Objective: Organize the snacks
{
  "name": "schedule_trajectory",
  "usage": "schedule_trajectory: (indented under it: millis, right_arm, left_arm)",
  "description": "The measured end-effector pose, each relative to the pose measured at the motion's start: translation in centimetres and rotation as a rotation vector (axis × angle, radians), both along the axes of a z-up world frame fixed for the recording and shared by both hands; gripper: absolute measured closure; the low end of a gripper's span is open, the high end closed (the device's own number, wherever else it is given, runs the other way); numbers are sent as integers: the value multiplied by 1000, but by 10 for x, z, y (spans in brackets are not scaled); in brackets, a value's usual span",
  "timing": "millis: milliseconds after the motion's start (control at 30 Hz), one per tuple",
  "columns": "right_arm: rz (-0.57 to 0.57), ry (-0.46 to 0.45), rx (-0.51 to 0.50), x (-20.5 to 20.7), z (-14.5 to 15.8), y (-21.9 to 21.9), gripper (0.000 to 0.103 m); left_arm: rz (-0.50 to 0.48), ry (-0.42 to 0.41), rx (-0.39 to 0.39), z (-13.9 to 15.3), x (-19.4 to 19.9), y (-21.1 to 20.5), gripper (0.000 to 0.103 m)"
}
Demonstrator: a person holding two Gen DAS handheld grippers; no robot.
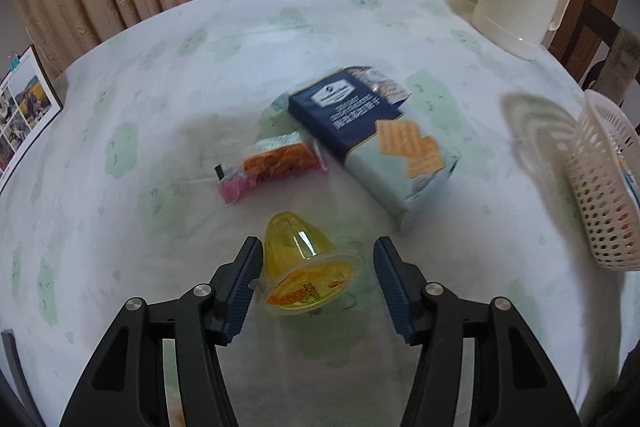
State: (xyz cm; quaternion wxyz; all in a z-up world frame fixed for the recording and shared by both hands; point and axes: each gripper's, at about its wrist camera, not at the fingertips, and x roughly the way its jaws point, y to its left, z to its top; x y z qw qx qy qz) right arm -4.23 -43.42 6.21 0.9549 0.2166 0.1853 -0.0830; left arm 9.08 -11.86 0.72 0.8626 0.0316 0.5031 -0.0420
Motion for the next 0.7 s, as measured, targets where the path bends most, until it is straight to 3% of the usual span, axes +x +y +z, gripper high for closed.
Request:
schedule_trajectory:
  millis: [33, 67, 400, 700]
  right_arm:
    - [1, 0, 0, 0, 0, 0, 32]
    - [2, 0, 0, 0, 0, 0, 32]
    - [-6, -18, -5, -2, 2, 1, 32]
    - [-52, -52, -19, -10, 7, -3, 32]
  left_arm:
    - [0, -2, -2, 0, -1, 0, 60]
    - [1, -7, 2, 1, -1, 1, 62]
    - [-32, -49, -3, 26, -16, -7, 62]
    - [-200, -155, -29, 75, -33, -74, 62]
